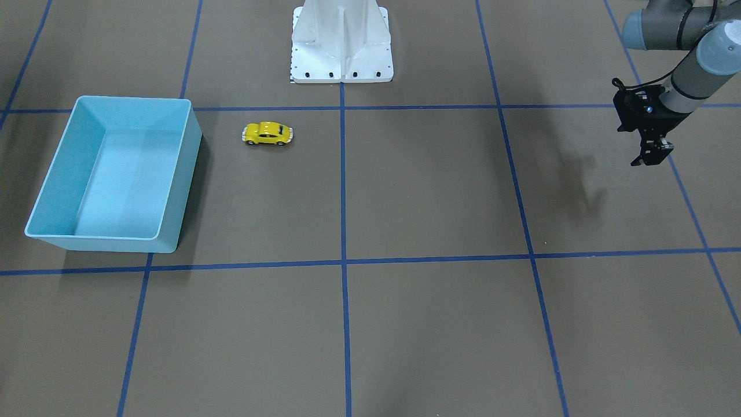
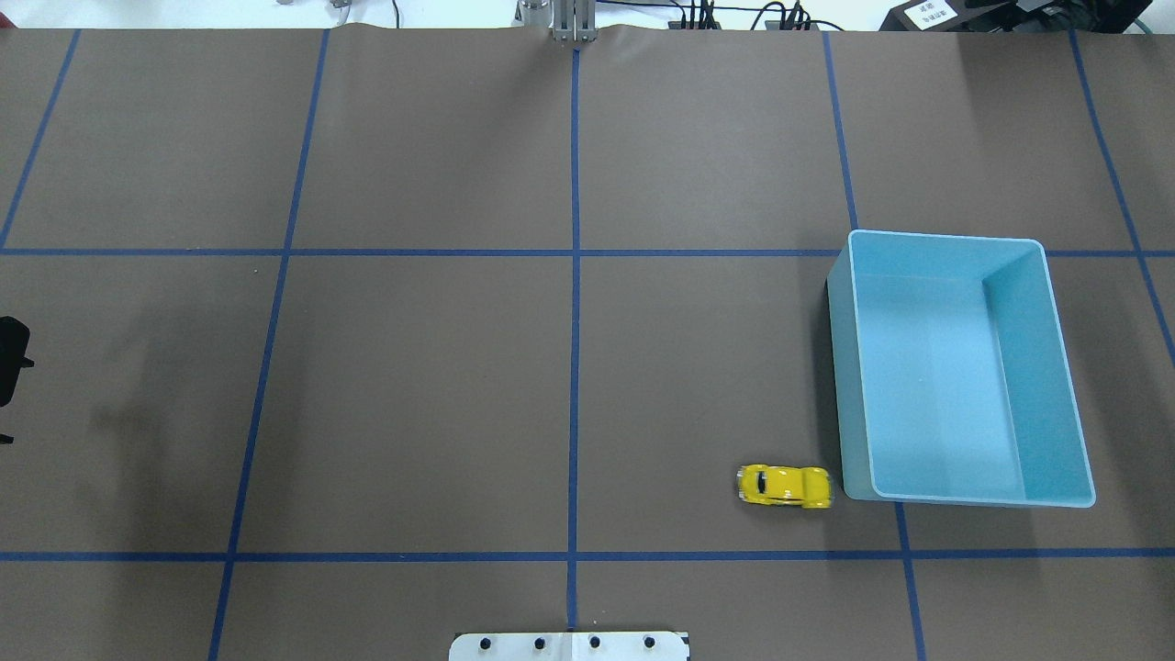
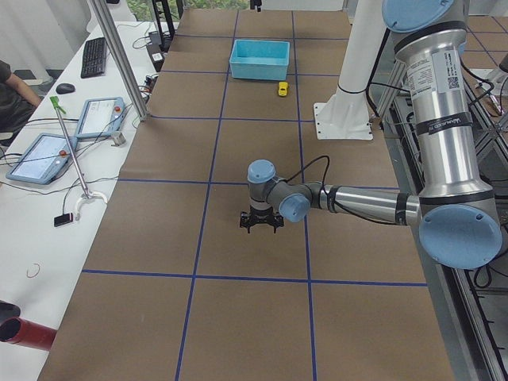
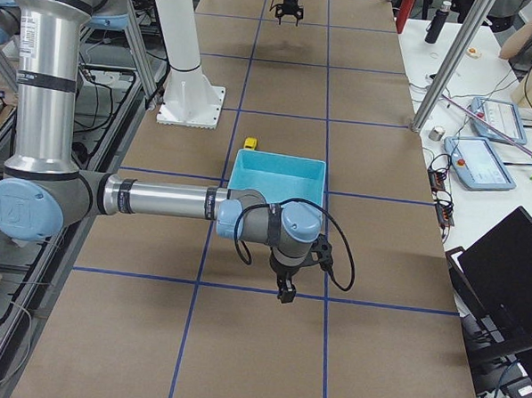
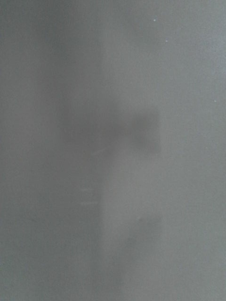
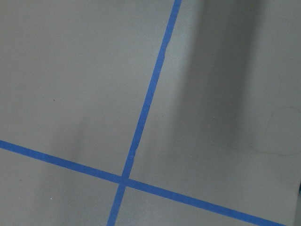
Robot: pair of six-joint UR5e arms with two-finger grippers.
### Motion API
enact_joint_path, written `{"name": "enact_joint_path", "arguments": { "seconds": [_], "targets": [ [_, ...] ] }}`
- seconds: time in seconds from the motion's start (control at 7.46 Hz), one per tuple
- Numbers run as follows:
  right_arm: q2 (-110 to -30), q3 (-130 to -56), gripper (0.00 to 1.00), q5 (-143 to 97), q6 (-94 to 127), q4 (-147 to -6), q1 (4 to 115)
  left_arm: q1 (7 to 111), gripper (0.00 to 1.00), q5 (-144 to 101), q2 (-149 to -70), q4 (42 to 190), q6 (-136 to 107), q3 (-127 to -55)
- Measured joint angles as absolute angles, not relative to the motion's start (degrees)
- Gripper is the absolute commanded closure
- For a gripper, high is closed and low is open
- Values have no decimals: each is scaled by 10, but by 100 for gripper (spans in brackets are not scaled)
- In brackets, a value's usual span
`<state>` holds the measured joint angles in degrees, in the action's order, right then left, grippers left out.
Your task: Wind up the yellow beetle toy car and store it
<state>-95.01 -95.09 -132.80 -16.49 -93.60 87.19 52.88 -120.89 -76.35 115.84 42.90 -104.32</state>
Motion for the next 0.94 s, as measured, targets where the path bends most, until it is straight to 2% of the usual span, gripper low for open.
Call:
{"name": "enact_joint_path", "arguments": {
  "seconds": [0.54, 0.94],
  "targets": [
    [-950, -951, 0, -1328, -165, -936, 872, 525, 0, -1206, -774, 1119, 428, -1049],
    [-950, -950, 0, -1328, -164, -936, 872, 540, 0, -1190, -806, 1001, 398, -1075]
  ]
}}
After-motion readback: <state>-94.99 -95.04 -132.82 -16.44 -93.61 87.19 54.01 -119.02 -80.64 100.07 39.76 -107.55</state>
